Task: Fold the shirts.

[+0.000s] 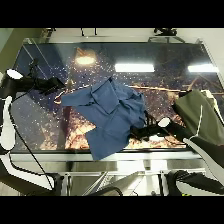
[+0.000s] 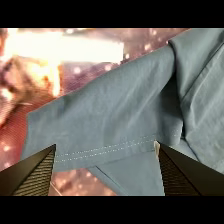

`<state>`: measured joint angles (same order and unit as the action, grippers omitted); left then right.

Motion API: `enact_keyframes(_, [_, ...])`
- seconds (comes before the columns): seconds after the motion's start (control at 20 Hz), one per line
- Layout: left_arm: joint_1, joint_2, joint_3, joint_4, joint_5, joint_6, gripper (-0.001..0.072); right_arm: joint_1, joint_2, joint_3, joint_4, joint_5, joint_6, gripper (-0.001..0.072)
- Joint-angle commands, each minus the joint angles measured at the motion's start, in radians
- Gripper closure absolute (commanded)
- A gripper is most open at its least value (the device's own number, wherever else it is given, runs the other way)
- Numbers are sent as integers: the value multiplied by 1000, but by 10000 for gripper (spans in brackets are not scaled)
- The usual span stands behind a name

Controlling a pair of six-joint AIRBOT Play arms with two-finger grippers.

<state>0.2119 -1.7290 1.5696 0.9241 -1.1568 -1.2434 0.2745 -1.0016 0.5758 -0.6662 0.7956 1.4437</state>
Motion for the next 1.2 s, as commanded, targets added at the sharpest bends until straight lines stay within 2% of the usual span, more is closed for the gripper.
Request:
enact_keyframes(0.0, [3, 0, 0, 1, -19, 1, 17, -91, -9, 124, -38, 80, -68, 693])
enact_keyframes(0.15, [4, 0, 0, 1, -65, 1, 18, -327, -40, 309, -210, 167, -61, 693])
enact_keyframes(0.35, [-30, 0, -51, 1, -163, 1, 19, -535, -203, 542, -208, 240, -189, 694])
enact_keyframes(0.6, [-128, 0, -200, 0, -204, 2, 18, -540, -430, 766, -205, 332, -225, 693])
enact_keyframes(0.85, [-235, 7, -266, 11, -278, 6, 19, -541, -438, 777, -206, 337, -245, 693])
enact_keyframes(0.95, [-266, 32, -297, 104, -243, 5, 183, -541, -434, 777, -206, 339, -245, 693])
enact_keyframes(1.15, [-297, 90, -341, 238, -214, -27, 187, -540, -434, 777, -205, 356, -245, 693])
